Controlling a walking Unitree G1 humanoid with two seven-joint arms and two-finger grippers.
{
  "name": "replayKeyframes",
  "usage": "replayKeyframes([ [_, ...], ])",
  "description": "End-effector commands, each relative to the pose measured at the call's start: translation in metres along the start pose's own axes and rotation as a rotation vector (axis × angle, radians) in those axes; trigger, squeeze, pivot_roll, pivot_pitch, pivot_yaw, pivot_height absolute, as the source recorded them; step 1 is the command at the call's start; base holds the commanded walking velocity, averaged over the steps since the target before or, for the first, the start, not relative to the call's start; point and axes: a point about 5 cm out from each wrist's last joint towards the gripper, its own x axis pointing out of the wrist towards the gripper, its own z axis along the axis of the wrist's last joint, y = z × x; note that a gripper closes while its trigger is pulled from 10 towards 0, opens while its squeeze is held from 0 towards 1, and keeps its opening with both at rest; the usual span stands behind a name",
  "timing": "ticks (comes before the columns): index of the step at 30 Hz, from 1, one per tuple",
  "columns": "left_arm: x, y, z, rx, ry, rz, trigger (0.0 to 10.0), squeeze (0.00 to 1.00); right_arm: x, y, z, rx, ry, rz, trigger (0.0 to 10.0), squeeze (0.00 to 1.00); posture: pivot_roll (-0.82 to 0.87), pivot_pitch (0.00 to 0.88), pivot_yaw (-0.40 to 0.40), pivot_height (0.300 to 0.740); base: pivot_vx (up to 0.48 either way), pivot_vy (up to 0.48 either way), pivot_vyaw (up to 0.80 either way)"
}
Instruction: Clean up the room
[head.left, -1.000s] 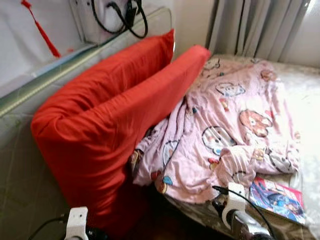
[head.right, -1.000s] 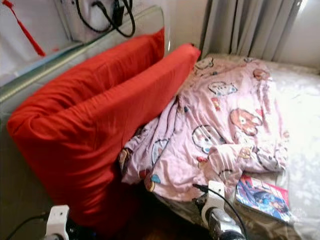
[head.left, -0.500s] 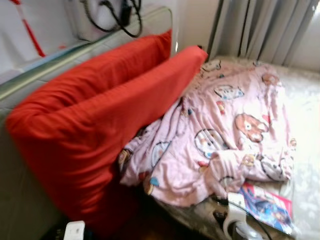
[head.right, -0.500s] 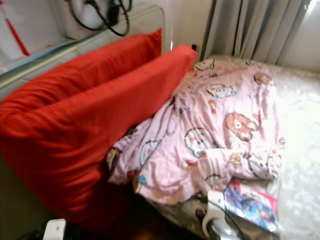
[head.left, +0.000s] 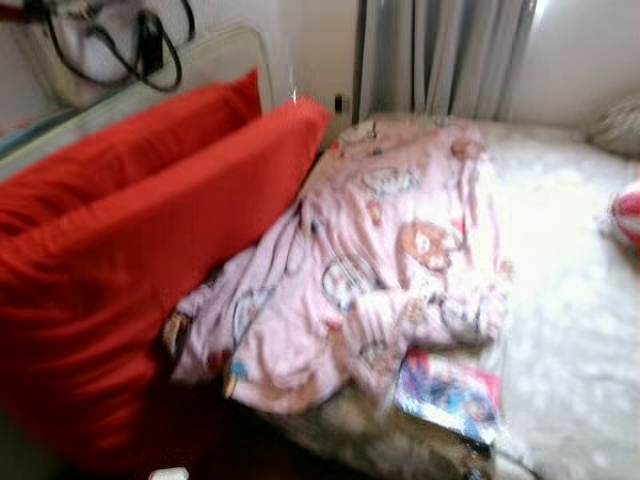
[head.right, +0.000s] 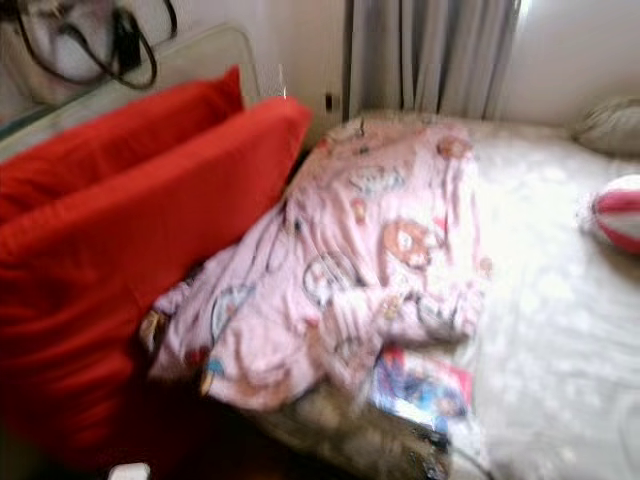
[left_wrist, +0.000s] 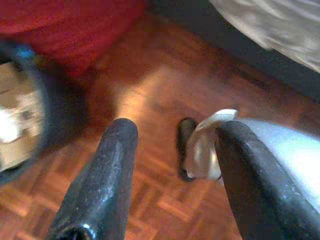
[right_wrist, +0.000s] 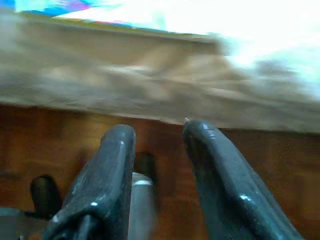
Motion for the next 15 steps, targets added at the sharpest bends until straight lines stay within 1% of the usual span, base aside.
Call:
replayKeyframes([
  [1,-0.005,0.013,-0.009,0.036,0.022,0.026,10.0,0.0,0.002,0.015,0.004,-0.007,-0.03,0.041,10.0,0.0,0.04,0.0,0.033,0.74,0.0,0.0,-0.59],
  [4,-0.007,0.014,-0.012,0.03,0.005,0.031,10.0,0.0,0.001,0.014,0.003,-0.023,-0.06,0.047,10.0,0.0,0.04,0.0,0.036,0.74,0.0,0.0,0.0],
  [5,-0.008,0.016,-0.013,0.014,-0.009,0.042,10.0,0.0,0.0,0.015,0.002,-0.04,-0.07,0.052,10.0,0.0,0.03,0.0,0.037,0.74,0.0,0.0,0.0],
  [7,-0.009,0.017,-0.012,0.026,-0.04,0.043,10.0,0.0,0.0,0.015,0.001,-0.069,-0.083,0.057,10.0,0.0,0.03,0.0,0.04,0.74,0.0,0.0,0.0],
  [8,-0.01,0.018,-0.012,0.035,-0.062,0.043,10.0,0.0,-0.001,0.016,0.0,-0.1,-0.091,0.062,10.0,0.0,0.03,0.0,0.042,0.74,0.0,0.0,0.0],
  [10,-0.012,0.019,-0.012,0.035,-0.081,0.041,10.0,0.0,-0.001,0.018,0.001,-0.147,-0.113,0.082,10.0,0.0,0.02,0.0,0.048,0.74,0.0,0.0,0.0],
  [11,-0.012,0.02,-0.012,0.02,-0.103,0.037,10.0,0.0,-0.002,0.02,0.001,-0.151,-0.136,0.102,10.0,0.0,0.02,0.0,0.051,0.74,0.0,0.0,0.0],
  [12,-0.012,0.019,-0.002,0.024,-0.163,0.023,10.0,0.0,-0.003,0.022,0.001,-0.143,-0.159,0.121,10.0,0.0,0.02,0.0,0.056,0.74,0.0,0.0,0.0],
  [13,-0.012,0.019,-0.002,0.024,-0.163,0.023,10.0,0.0,-0.003,0.022,0.001,-0.143,-0.159,0.121,10.0,0.0,0.02,0.0,0.056,0.74,0.0,0.0,0.0],
  [14,-0.009,0.014,0.047,0.069,-0.39,-0.023,10.0,0.0,-0.004,0.024,0.0,-0.11,-0.189,0.133,10.0,0.0,0.01,0.0,0.064,0.74,0.0,0.0,0.0],
  [15,-0.009,0.014,0.047,0.069,-0.39,-0.023,10.0,0.0,-0.004,0.024,0.0,-0.11,-0.189,0.133,10.0,0.0,0.01,0.0,0.064,0.74,0.0,0.0,0.0],
])
